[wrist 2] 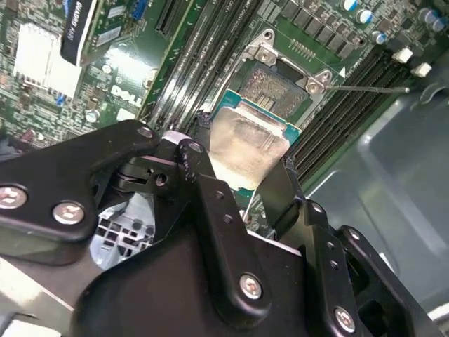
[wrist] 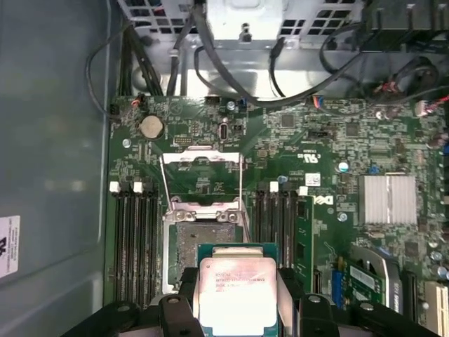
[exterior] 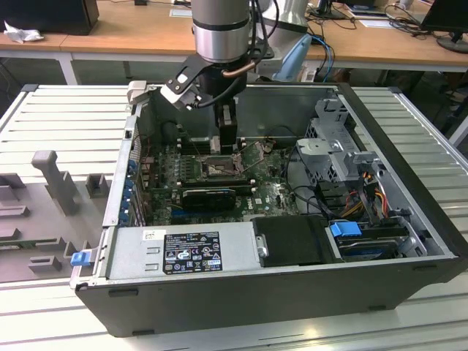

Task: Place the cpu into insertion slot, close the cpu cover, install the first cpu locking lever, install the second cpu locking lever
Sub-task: 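Place the cpu into insertion slot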

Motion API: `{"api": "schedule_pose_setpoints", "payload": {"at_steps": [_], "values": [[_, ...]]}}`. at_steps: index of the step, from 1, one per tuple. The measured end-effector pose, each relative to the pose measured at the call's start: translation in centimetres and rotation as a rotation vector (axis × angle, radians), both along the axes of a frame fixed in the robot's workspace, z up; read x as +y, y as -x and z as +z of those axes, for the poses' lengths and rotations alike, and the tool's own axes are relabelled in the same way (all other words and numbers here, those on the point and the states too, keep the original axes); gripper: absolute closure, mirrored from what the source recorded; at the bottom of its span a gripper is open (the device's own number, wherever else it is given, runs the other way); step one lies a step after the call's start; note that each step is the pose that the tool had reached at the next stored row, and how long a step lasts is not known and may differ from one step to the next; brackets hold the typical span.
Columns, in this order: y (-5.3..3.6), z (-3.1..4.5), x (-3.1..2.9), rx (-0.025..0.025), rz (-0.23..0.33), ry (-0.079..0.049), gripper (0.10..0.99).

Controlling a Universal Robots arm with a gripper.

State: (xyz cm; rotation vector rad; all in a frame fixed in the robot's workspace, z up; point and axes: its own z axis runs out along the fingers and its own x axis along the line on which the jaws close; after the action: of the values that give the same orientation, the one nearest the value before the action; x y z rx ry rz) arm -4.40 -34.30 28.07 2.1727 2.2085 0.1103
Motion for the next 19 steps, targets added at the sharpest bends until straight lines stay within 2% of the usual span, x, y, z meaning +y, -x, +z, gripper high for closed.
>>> {"api": "schedule_pose_setpoints", "payload": {"at_steps": [13,16,19], "values": [[-0.01,-2.86,0.48,0.0,0.0,0.0,0.557],[0.0,-3.76,0.7,0.0001,0.0,0.0,0.557],[0.0,-4.36,0.99,0.0001,0.0,0.0,0.557]]}}
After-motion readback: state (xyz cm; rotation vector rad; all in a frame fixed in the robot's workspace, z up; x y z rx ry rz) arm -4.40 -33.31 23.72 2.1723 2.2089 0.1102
